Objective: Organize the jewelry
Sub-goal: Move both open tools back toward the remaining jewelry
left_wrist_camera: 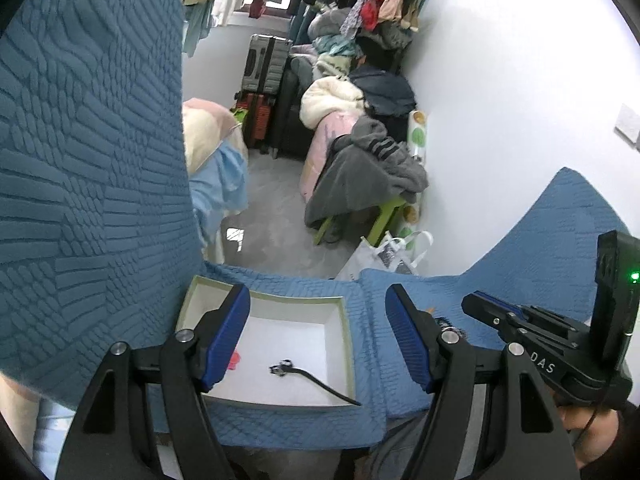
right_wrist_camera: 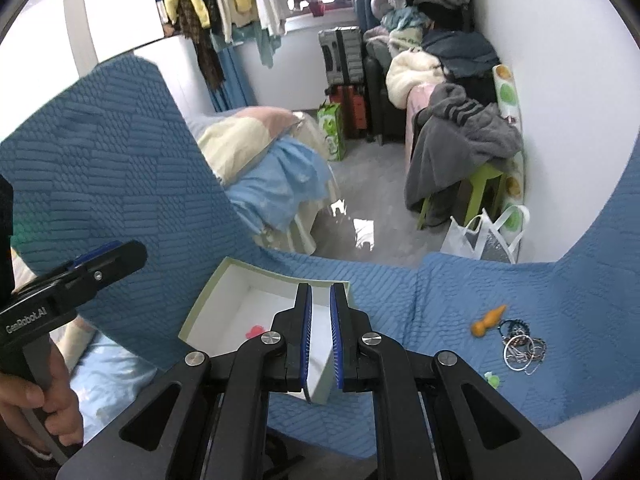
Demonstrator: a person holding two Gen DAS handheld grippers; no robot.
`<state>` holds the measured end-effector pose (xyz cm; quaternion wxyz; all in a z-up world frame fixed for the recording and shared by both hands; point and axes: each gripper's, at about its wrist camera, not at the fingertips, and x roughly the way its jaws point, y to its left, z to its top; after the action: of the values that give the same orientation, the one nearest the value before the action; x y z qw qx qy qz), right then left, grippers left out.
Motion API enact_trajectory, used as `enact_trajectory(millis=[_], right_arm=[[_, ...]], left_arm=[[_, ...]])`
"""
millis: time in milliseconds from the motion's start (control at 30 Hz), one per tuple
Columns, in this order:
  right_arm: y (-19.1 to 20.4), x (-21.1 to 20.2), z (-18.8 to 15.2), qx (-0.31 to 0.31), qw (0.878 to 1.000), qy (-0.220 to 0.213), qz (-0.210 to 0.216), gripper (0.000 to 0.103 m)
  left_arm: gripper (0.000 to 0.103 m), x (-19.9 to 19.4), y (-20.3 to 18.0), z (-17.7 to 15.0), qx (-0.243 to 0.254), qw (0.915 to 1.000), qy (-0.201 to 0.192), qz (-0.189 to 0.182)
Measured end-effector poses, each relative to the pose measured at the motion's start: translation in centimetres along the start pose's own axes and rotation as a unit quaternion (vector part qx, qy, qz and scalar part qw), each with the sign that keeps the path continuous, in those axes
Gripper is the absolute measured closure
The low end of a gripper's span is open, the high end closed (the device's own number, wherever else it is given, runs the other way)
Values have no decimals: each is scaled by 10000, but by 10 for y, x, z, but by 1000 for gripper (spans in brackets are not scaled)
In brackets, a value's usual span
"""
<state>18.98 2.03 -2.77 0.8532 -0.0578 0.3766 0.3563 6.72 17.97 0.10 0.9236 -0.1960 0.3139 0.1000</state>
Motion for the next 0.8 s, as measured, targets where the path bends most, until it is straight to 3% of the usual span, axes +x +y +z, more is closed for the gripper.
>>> enact_trajectory(millis=[267, 400, 800], right_arm=[[-25, -32, -10, 298, 9988, -348, -188, 96], [-39, -50, -18, 324, 9978, -553, -163, 96], [-74, -114, -56, 415, 9946, -835, -455, 96]], left_arm=[[33, -10, -26, -5, 296, 9995, -31, -106], [33, -16, -36, -10, 69, 9996, -155, -232], [33, -26, -85, -39, 159, 9993, -156, -285]])
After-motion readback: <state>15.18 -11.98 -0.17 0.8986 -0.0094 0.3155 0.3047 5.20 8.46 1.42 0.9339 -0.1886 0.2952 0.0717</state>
